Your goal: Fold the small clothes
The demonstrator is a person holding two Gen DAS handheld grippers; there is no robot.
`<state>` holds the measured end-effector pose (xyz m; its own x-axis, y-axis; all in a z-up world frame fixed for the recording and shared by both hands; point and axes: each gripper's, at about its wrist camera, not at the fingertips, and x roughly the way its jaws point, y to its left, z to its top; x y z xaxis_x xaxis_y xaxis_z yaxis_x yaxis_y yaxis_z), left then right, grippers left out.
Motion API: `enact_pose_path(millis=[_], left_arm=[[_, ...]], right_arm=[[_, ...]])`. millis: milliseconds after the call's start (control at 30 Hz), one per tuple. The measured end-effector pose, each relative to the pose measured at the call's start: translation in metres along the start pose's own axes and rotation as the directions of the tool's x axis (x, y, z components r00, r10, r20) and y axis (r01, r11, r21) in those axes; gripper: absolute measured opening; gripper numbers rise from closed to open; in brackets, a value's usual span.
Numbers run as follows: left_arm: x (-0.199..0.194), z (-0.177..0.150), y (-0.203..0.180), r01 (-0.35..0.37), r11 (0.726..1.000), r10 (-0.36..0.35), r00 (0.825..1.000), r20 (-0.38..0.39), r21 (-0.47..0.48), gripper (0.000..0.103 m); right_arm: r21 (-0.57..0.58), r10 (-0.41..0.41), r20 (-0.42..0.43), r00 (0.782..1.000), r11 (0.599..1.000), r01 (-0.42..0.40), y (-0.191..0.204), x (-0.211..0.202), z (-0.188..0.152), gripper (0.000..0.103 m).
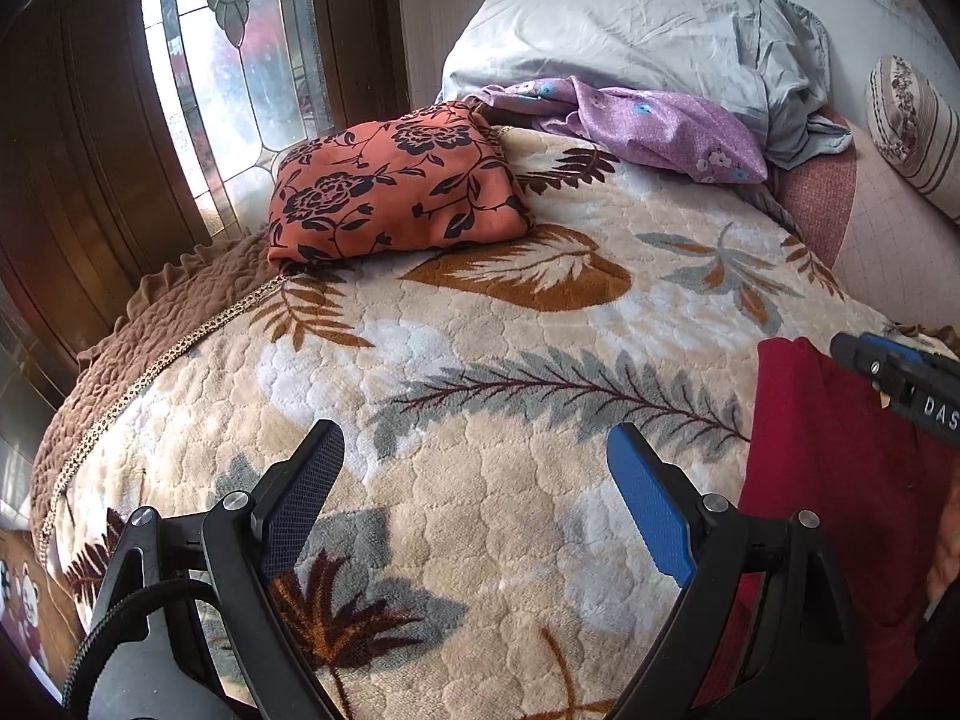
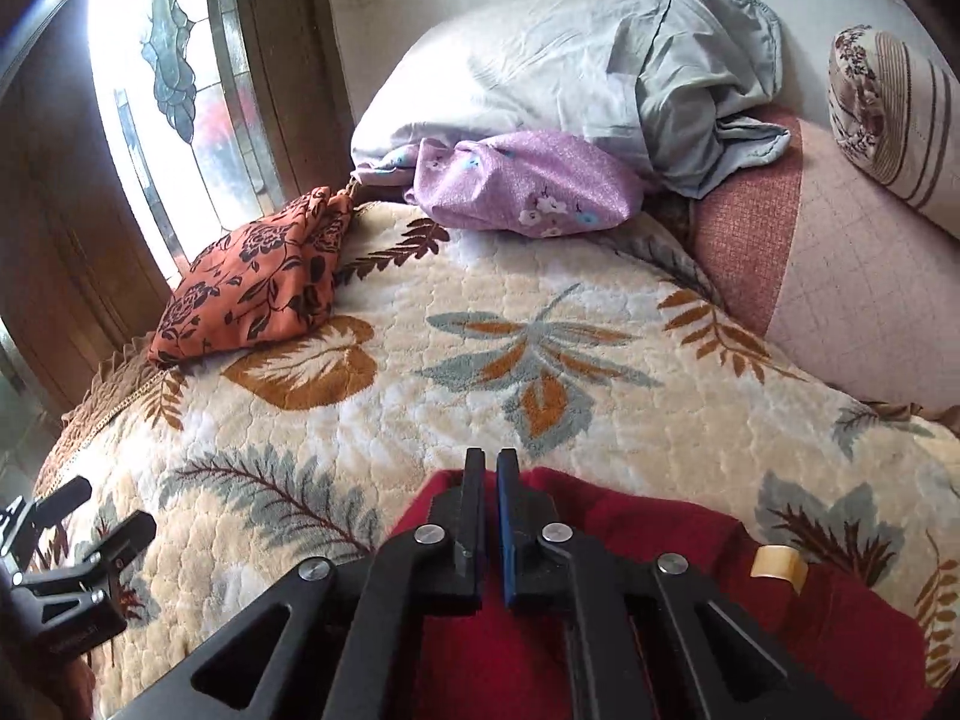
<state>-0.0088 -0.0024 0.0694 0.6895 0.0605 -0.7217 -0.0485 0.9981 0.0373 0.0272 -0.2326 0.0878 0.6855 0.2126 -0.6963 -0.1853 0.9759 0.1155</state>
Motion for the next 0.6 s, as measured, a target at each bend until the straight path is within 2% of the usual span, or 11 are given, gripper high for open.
enact_pose_path(millis=[33, 67, 100, 133, 167, 233, 267, 333, 467, 533, 600], left_arm=[[0.000, 0.000, -0.002, 0.005, 1.000, -0.005, 1.000, -0.001, 0.006, 0.090], [0.000, -0.001, -0.004, 0.007, 1.000, -0.007, 1.000, -0.003, 0.013, 0.090], [0.000, -0.001, -0.006, 0.008, 1.000, -0.008, 1.000, -0.005, 0.019, 0.090], [0.000, -0.002, -0.007, 0.006, 1.000, -0.006, 1.000, -0.007, 0.025, 0.090], [0.001, -0.002, -0.008, 0.003, 1.000, -0.003, 1.000, -0.008, 0.028, 0.090], [0.002, -0.002, -0.007, 0.000, 1.000, 0.001, 1.000, -0.007, 0.027, 0.090], [0.002, -0.002, -0.007, -0.001, 1.000, 0.002, 1.000, -0.007, 0.023, 0.090], [0.002, -0.001, -0.006, 0.013, 1.000, -0.013, 1.000, -0.003, 0.012, 0.090], [-0.003, -0.001, -0.016, 0.120, 0.993, -0.120, 0.993, 0.017, 0.017, 0.090], [-0.003, -0.003, -0.025, 0.193, 0.981, -0.192, 0.981, -0.008, 0.036, 0.090], [-0.006, -0.007, -0.036, 0.230, 0.971, -0.229, 0.973, -0.023, 0.067, 0.090]], right_arm=[[0.000, 0.010, -0.030, 0.999, 1.000, -0.010, -0.002, 0.000, -0.006, 0.056], [0.009, 0.019, -0.059, 0.998, 1.000, -0.018, -0.005, 0.002, -0.013, 0.076], [0.015, 0.028, -0.067, 0.997, 1.000, -0.027, -0.007, 0.005, -0.021, 0.076], [0.004, 0.029, -0.075, 0.997, 1.000, -0.029, -0.005, 0.008, -0.028, 0.071], [-0.017, 0.021, -0.098, 0.995, 1.000, -0.023, -0.002, 0.014, -0.035, 0.044], [-0.052, 0.013, -0.165, 0.986, 0.998, -0.022, 0.005, 0.031, -0.042, 0.007], [-0.056, -0.002, -0.171, 0.985, 0.998, -0.007, 0.008, 0.035, -0.043, 0.005], [-0.070, -0.035, -0.125, 0.992, 0.997, 0.026, 0.013, 0.036, -0.035, 0.004], [0.013, -0.105, -0.044, 0.993, 0.994, 0.106, 0.010, 0.034, -0.017, 0.000], [0.057, -0.097, -0.060, 0.994, 0.993, 0.100, 0.007, 0.035, -0.020, 0.000], [0.086, -0.058, -0.101, 0.993, 0.994, 0.067, 0.003, 0.020, -0.028, 0.001]])
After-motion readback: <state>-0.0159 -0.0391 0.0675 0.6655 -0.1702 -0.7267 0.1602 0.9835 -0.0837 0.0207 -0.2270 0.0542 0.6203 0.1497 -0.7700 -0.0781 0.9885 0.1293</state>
